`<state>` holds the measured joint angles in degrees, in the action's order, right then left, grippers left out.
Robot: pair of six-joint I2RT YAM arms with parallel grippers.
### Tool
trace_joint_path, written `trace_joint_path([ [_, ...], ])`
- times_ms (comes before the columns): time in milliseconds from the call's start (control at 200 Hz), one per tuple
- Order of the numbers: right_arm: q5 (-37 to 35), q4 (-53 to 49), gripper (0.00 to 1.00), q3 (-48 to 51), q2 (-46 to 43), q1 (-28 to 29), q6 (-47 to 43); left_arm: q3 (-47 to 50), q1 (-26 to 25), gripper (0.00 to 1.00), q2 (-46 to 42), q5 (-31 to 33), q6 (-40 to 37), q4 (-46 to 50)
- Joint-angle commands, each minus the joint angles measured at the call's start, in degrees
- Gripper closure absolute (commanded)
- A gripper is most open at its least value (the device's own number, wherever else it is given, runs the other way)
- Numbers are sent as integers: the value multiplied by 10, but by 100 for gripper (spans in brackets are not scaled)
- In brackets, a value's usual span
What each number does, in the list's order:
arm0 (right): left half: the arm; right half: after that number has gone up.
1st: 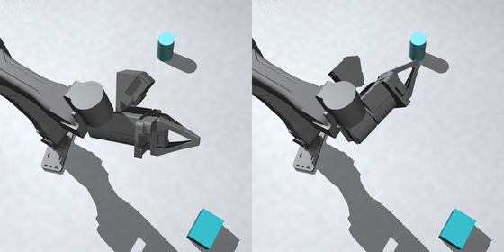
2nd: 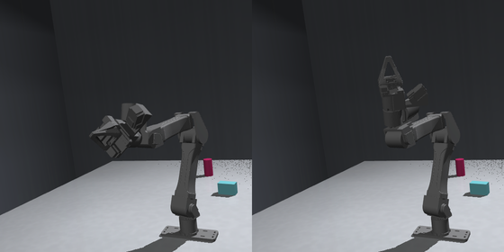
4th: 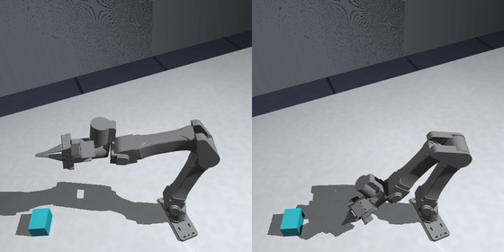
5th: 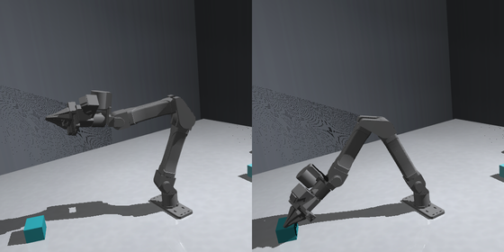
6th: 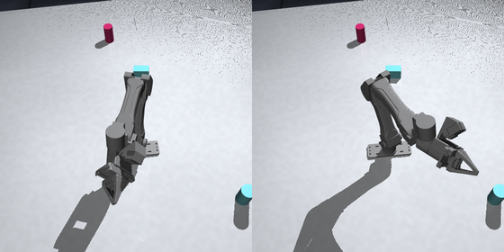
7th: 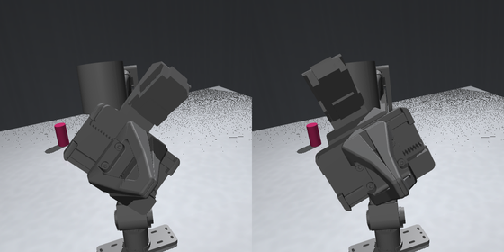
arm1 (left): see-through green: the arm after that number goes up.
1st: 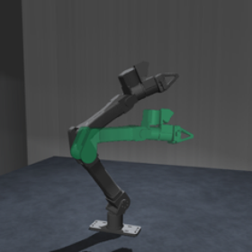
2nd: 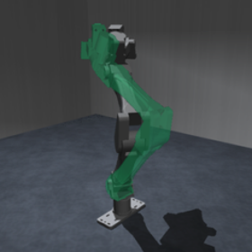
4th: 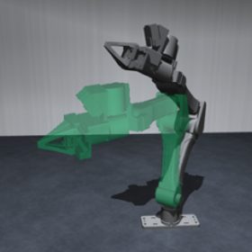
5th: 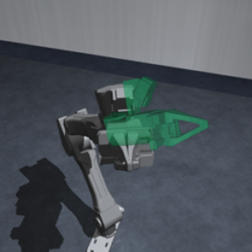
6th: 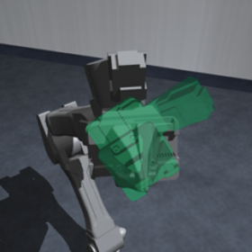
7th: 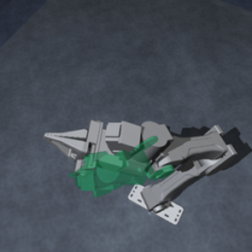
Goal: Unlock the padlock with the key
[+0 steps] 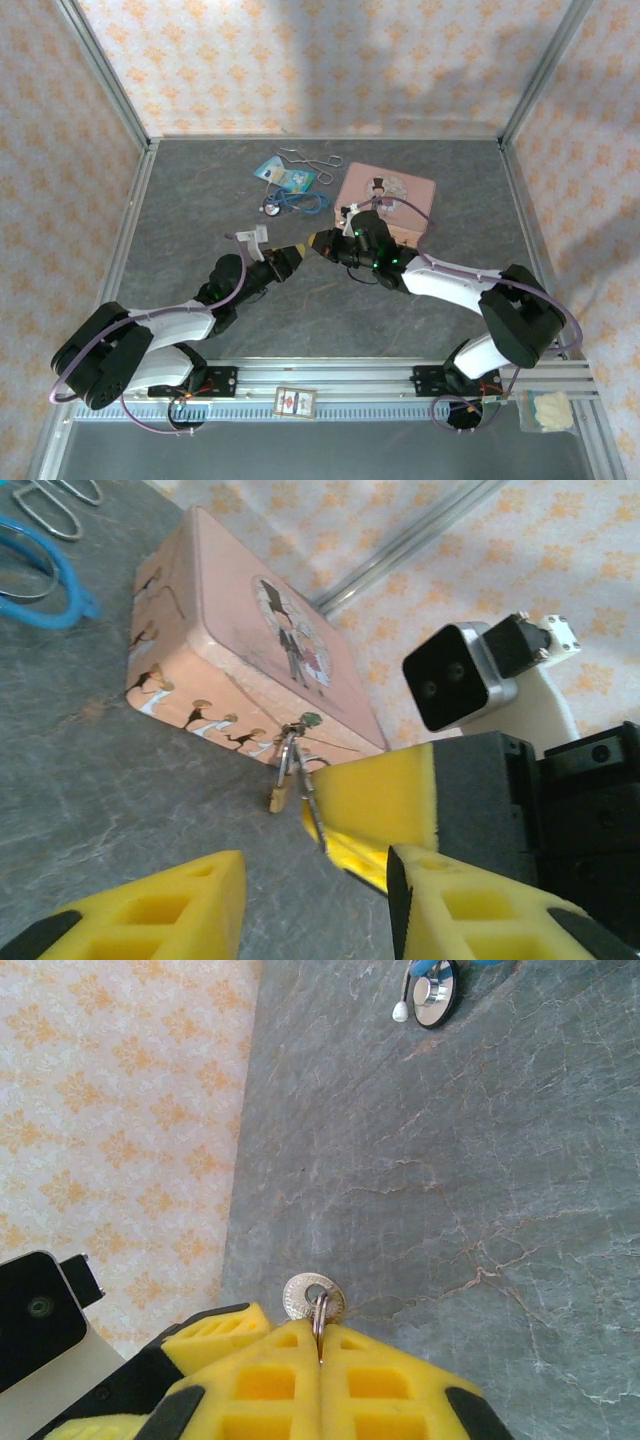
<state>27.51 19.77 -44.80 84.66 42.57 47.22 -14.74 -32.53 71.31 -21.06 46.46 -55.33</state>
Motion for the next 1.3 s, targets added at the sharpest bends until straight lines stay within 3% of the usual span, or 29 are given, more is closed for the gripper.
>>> trace_joint_path([
  [0,6,23,100,6,-13,-4,8,-20,-8,62,13,-25,-12,-49],
  [120,9,24,100,4,-14,-4,8,-24,-10,68,25,-26,-17,-45],
  [626,19,24,100,9,-27,-4,14,-51,-10,76,54,13,-44,-19],
  [851,23,31,100,12,-30,-4,16,-67,-10,100,72,4,-47,-17],
  [1021,19,11,100,4,-40,-5,-14,-62,-9,100,60,7,-57,-9],
  [1151,-5,-75,68,-22,-76,-36,-105,-67,-1,100,21,6,-109,58],
  [1296,27,-157,54,-50,-112,-95,-233,-91,27,100,-14,-51,-173,145],
])
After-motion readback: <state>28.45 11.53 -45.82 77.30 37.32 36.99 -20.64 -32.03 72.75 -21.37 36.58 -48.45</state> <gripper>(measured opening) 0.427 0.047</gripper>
